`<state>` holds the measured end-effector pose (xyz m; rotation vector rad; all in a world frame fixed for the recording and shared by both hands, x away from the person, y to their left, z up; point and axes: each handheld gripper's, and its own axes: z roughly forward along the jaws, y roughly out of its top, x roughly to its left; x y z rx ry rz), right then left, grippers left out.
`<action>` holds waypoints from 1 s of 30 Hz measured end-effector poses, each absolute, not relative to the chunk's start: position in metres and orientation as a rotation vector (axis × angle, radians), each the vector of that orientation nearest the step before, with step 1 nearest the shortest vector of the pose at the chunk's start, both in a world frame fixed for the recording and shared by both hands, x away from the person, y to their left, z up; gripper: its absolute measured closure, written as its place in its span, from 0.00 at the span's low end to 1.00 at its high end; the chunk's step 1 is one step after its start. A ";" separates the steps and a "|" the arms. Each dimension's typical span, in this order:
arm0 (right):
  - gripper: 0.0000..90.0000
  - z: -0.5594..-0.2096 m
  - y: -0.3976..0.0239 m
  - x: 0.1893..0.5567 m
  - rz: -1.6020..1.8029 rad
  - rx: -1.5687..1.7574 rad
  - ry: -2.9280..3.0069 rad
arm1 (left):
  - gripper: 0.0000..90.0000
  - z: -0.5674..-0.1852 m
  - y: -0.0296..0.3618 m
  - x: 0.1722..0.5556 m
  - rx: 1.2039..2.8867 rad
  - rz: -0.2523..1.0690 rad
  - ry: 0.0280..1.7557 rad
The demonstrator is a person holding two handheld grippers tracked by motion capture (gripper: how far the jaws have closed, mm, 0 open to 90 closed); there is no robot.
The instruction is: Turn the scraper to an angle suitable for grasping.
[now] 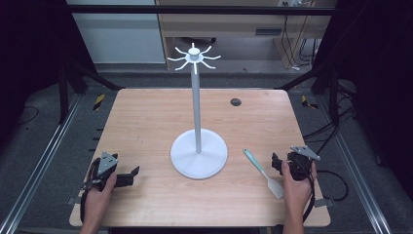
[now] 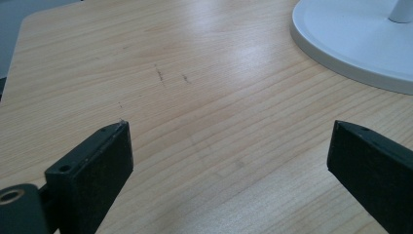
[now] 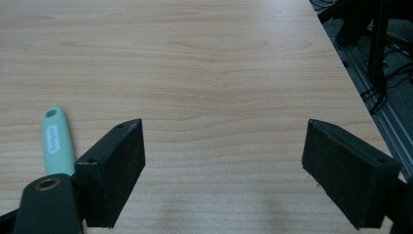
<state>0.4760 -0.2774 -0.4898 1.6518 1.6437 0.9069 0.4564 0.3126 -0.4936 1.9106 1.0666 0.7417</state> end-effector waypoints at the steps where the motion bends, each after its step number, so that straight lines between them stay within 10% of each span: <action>1: 0.20 -0.489 -0.276 0.476 0.904 1.652 1.645 | 0.03 -0.494 0.313 0.456 1.912 0.742 1.069; 8: 0.23 -0.480 -0.261 0.475 0.891 1.582 1.694 | 0.03 -0.494 0.311 0.455 1.916 0.740 1.060; 30: 0.93 -0.475 -0.227 0.481 0.867 1.489 1.848 | 0.03 -0.494 0.309 0.455 1.926 0.733 1.048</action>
